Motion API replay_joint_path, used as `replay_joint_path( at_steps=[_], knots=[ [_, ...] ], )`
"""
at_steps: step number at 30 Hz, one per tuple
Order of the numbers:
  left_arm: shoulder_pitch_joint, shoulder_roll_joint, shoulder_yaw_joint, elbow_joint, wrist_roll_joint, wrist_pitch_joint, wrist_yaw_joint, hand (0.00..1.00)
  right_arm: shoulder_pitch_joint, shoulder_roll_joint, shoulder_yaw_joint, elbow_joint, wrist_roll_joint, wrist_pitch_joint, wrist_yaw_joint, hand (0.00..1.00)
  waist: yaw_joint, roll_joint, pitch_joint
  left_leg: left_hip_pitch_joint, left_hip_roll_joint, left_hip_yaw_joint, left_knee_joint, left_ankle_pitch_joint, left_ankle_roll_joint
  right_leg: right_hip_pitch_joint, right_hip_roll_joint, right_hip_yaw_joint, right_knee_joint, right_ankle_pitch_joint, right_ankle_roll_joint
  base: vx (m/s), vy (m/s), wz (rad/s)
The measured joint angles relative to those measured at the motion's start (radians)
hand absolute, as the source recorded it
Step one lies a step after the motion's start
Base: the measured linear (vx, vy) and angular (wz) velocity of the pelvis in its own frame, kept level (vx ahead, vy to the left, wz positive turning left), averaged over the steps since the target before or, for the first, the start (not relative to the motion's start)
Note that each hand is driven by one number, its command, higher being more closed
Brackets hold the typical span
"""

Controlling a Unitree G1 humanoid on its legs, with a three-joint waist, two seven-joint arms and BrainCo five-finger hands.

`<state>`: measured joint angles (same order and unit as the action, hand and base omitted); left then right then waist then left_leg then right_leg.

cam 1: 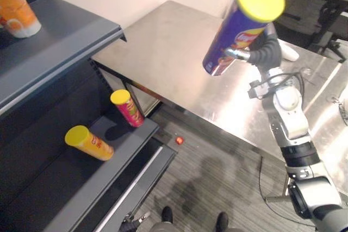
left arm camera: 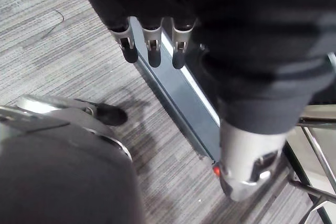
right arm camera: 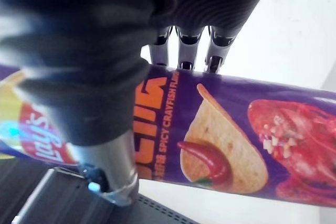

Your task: Put the gum and the chips on the shelf.

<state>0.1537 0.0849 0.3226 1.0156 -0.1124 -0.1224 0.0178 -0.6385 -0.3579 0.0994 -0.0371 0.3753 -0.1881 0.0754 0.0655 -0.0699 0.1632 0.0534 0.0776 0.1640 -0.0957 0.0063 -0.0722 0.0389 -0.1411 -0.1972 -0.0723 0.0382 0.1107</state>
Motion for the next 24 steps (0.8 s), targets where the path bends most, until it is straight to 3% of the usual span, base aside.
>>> replay_joint_path(
  at_steps=[8, 19, 24],
  knots=[
    [0.019, 0.001, 0.001, 0.009, 0.007, 0.0, -0.001, 0.0, 0.216, -0.022, -0.021, -0.129, 0.066, -0.007, 0.047, 1.0, -0.033, -0.002, -0.06, 0.013, 0.012, 0.037, 0.0, -0.001, -0.005, -0.017, 0.013, 0.04, 0.007, 0.0, 0.0, -0.04, -0.022, -0.16],
    [0.031, -0.002, -0.002, 0.013, 0.01, 0.0, -0.003, 0.0, 0.345, -0.022, -0.035, -0.164, 0.066, -0.006, 0.083, 1.0, -0.034, 0.005, -0.107, 0.028, 0.013, 0.026, 0.001, -0.002, -0.006, 0.001, 0.014, 0.033, 0.017, -0.003, -0.002, 0.0, -0.006, 0.02],
    [0.027, 0.001, -0.002, 0.021, 0.009, 0.0, -0.002, 0.0, 0.386, 0.0, -0.009, -0.149, 0.066, 0.0, 0.081, 1.0, -0.031, 0.016, -0.095, -0.05, 0.018, -0.09, 0.131, -0.034, -0.012, -0.019, -0.005, -0.054, 0.163, -0.089, -0.017, -0.05, -0.024, 0.54]
  ],
)
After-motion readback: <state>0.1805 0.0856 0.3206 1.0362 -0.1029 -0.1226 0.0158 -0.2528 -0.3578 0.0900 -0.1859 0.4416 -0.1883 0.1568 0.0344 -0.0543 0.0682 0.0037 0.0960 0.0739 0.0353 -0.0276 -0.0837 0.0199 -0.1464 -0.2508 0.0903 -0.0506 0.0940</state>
